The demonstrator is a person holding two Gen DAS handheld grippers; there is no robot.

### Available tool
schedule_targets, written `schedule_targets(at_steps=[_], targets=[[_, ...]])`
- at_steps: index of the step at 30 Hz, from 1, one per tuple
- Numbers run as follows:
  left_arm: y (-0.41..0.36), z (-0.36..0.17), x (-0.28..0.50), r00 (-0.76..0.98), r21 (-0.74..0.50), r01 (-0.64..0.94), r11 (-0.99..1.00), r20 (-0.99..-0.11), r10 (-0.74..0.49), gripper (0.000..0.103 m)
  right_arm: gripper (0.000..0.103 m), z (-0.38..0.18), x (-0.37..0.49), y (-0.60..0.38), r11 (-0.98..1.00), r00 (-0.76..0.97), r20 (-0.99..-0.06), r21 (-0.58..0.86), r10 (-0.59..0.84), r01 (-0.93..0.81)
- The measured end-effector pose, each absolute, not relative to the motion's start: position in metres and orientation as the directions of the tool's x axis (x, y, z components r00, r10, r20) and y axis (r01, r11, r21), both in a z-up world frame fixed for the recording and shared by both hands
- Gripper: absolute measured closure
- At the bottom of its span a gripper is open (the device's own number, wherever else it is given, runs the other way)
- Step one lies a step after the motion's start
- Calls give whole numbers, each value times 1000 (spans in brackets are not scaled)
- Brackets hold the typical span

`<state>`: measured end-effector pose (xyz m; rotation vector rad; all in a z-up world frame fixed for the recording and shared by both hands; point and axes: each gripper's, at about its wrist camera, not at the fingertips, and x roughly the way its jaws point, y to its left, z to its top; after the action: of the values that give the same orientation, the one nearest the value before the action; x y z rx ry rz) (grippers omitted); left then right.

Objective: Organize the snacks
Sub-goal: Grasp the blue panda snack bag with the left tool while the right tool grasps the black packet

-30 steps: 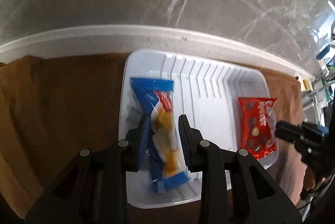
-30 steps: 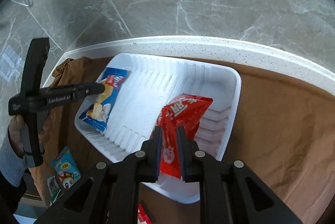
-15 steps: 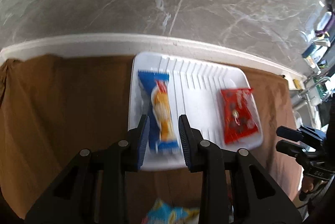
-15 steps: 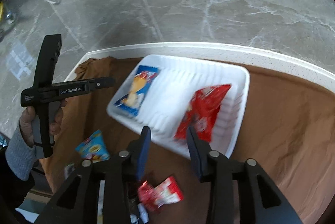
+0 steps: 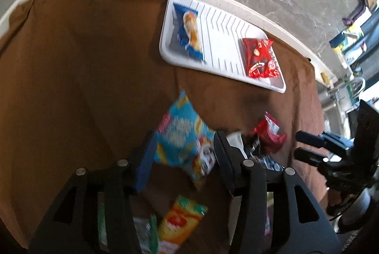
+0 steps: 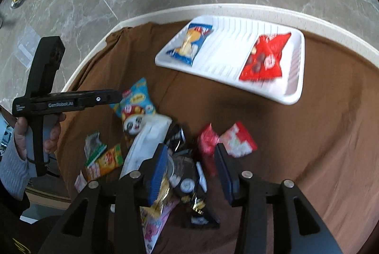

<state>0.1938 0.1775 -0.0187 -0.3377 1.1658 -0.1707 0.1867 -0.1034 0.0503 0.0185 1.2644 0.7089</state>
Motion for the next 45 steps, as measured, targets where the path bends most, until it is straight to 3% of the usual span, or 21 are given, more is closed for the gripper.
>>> schedule_targets(at_steps=[17,32,45], targets=[[186,-30,154,388,-448,-212,869,-854,-346,55,53,43,152,-105,801,101,-867,399,488,-447],[174,-65,186,360,-516,-317,796,-842,-402,55,53,28,150,-102,811,91,-891,358,444,-463],[163,-78,215,355,-499,-329,802,-852,-384,55,52,2,160,-101,818,-9,-894,414,448,-398]])
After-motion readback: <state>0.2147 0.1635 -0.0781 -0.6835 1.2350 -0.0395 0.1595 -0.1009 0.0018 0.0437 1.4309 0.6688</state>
